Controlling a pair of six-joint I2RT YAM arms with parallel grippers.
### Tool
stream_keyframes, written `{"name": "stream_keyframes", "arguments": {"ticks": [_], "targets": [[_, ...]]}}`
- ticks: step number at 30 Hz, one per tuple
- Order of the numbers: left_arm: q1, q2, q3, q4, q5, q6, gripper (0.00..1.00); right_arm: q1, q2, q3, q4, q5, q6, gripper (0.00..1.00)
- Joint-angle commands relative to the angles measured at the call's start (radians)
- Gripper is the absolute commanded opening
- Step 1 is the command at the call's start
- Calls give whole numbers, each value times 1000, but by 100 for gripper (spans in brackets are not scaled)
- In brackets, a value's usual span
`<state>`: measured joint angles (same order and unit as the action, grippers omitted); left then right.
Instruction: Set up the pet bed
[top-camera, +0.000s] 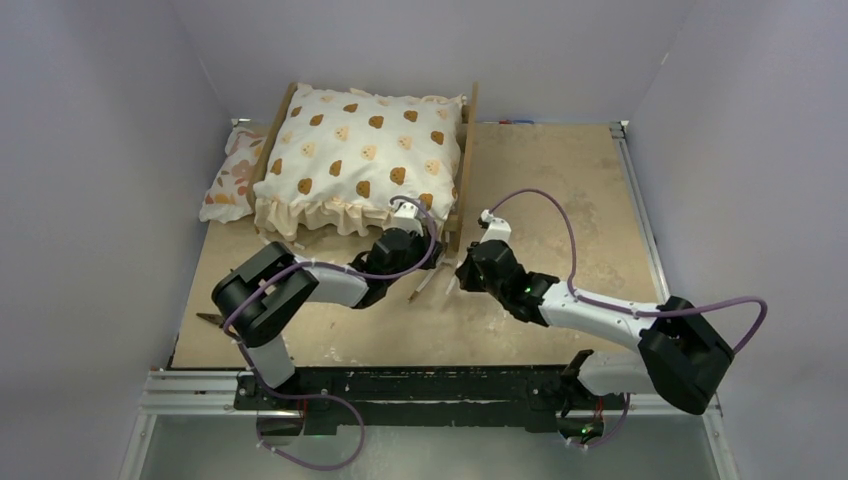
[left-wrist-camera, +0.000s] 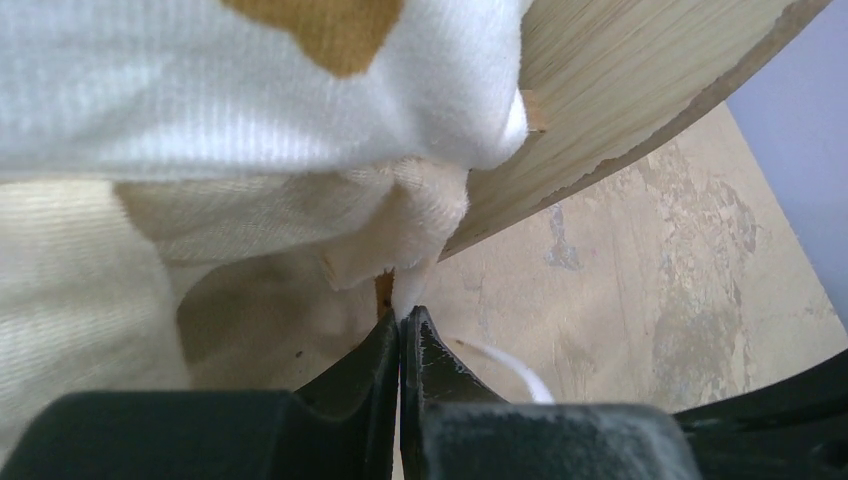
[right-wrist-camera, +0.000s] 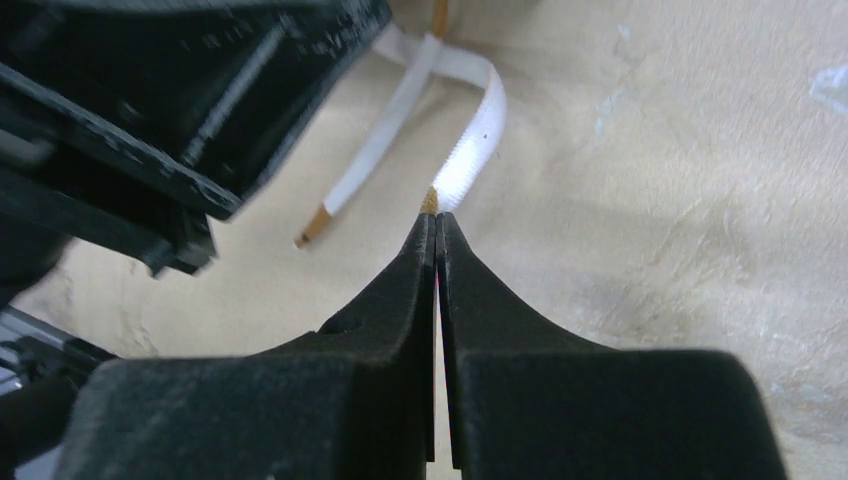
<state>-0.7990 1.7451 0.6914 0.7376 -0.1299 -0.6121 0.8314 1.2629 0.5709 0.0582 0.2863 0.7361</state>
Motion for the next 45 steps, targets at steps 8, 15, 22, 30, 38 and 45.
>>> {"name": "stream_keyframes", "arguments": {"ticks": [8,15,22,30,38,45], "targets": [[2,-119,-59,-19,13,62,0,-22,101,130,184,220,73,0],[2,-141,-63,-50,16,75,0,-29,157,113,232,325,217,0],[2,-150,-57,-70,33,73,0,-29,158,89,271,365,273,0],[1,-166,-44,-88,58,60,0,-28,224,93,284,361,292,0],[2,-197,-43,-124,57,59,0,-29,240,70,272,410,350,0],[2,-170,-16,-126,99,45,0,-29,252,53,413,306,268,0]]}}
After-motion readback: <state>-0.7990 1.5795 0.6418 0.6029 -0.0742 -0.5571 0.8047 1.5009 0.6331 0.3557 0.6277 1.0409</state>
